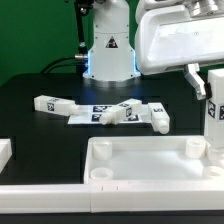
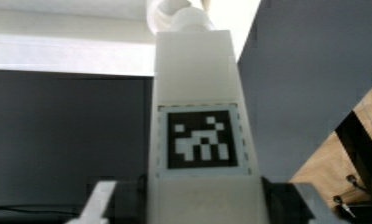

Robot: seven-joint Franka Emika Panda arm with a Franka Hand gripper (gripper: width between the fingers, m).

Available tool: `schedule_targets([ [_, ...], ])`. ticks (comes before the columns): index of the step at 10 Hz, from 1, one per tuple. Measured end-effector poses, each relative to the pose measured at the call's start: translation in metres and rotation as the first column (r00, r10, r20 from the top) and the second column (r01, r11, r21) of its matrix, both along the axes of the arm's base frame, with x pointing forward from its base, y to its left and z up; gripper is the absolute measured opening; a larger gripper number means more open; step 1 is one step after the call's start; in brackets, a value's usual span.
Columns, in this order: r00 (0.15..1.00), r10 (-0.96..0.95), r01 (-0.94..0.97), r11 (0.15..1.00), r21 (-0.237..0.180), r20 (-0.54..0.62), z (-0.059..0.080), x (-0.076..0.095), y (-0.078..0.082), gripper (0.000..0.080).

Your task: Assemble desk

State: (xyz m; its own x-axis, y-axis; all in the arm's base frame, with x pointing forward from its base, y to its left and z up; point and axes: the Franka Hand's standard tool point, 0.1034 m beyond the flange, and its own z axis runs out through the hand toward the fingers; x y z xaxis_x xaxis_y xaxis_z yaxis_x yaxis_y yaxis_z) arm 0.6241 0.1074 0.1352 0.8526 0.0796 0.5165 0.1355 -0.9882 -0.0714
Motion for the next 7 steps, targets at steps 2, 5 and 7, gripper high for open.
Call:
schedule_targets([
  [2, 1.0, -0.001, 0.001, 1.0, -0.003, -0.008, -0.005, -0.001, -0.001, 0.0285],
  [5, 1.0, 0.008, -0.008, 1.0, -0.003, -0.02, -0.014, -0.004, 0.005, 0.0285],
  [7, 1.0, 0.006, -0.006, 1.0, 0.0, -0.013, -0.014, 0.003, 0.005, 0.0285],
])
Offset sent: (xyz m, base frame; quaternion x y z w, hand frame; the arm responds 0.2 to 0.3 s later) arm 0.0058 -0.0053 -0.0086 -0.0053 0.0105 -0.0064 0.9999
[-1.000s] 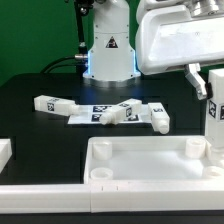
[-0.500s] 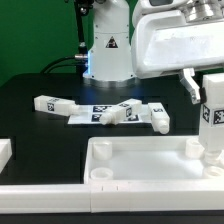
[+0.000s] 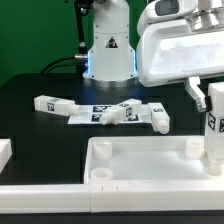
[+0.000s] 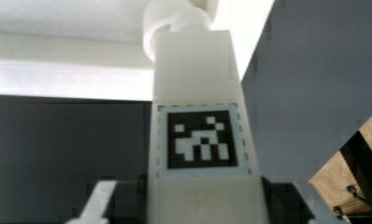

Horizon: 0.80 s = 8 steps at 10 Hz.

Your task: Assemble desk

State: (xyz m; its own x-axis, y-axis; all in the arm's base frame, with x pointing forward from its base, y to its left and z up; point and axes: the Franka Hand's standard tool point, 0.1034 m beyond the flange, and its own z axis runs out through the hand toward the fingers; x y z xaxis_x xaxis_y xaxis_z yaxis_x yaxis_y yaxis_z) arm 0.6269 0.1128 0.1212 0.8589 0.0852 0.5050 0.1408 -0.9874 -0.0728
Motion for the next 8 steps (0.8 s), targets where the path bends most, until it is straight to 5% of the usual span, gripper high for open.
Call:
schedule_targets([
  [8, 1.0, -0.012, 0.012, 1.0, -0.001, 0.004, -0.014, 0.002, -0.006, 0.0285],
])
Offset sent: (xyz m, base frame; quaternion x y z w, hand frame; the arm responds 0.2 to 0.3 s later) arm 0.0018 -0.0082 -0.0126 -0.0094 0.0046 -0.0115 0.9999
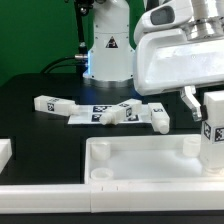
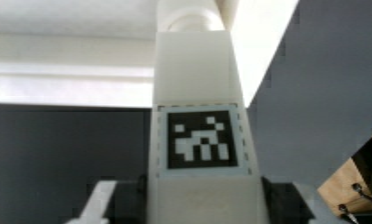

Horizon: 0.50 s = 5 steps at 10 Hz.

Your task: Assemble desk

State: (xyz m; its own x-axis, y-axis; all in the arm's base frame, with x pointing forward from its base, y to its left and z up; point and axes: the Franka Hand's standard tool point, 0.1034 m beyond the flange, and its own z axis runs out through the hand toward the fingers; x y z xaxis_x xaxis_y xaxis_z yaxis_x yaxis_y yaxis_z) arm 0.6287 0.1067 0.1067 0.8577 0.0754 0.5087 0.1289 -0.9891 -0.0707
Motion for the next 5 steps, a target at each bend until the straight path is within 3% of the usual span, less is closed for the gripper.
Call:
schedule_targets([
  [5, 0.997, -0.03, 0.031, 0.999, -0.015, 0.077, 0.0001, -0.0001, 0.0034, 0.0285],
])
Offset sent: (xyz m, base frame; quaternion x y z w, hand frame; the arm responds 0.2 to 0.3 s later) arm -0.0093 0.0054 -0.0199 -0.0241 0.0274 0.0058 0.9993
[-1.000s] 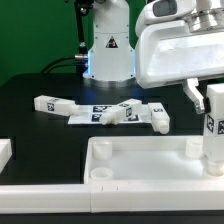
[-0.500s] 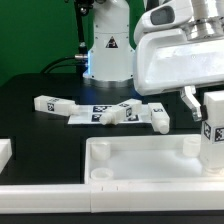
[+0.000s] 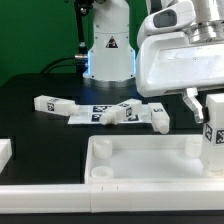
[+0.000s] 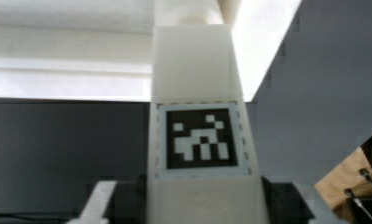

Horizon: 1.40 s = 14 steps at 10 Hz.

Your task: Assemble desk

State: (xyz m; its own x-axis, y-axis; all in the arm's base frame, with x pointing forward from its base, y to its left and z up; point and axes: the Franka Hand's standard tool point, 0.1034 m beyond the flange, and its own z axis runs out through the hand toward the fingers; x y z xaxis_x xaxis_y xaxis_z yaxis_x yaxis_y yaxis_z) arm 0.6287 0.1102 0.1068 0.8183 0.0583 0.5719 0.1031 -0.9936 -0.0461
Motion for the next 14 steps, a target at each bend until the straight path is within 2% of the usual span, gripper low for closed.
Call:
schedule_targets([
  [1, 1.0, 0.001, -0.001, 1.0, -0.001, 0.0, 0.0, 0.0, -0.001, 0.0285],
  [2, 1.0, 0.002, -0.002, 1.0, 0.0, -0.007, -0.001, 0.0, 0.0, 0.0366],
  [3, 0.999, 0.006, -0.006, 1.0, 0.002, -0.033, -0.002, -0.001, 0.002, 0.0502],
  [4, 0.999, 0.006, -0.006, 1.0, 0.004, -0.04, -0.001, 0.0, 0.002, 0.0502],
  [5, 0.995, 0.015, -0.014, 1.0, 0.012, -0.1, 0.004, 0.003, 0.004, 0.0615],
  [7, 0.966, 0.03, -0.023, 0.999, 0.032, -0.256, 0.011, 0.01, 0.005, 0.0644],
  [8, 0.955, 0.031, -0.021, 0.999, 0.036, -0.296, 0.009, 0.011, 0.004, 0.0649],
  [11, 0.863, 0.044, -0.019, 0.998, 0.055, -0.503, 0.007, 0.003, 0.002, 0.0649],
  [12, 0.84, 0.048, -0.019, 0.998, 0.059, -0.541, 0.008, 0.003, 0.004, 0.0649],
  [14, 0.84, 0.033, 0.0, 0.998, 0.06, -0.541, 0.007, 0.004, 0.004, 0.0629],
])
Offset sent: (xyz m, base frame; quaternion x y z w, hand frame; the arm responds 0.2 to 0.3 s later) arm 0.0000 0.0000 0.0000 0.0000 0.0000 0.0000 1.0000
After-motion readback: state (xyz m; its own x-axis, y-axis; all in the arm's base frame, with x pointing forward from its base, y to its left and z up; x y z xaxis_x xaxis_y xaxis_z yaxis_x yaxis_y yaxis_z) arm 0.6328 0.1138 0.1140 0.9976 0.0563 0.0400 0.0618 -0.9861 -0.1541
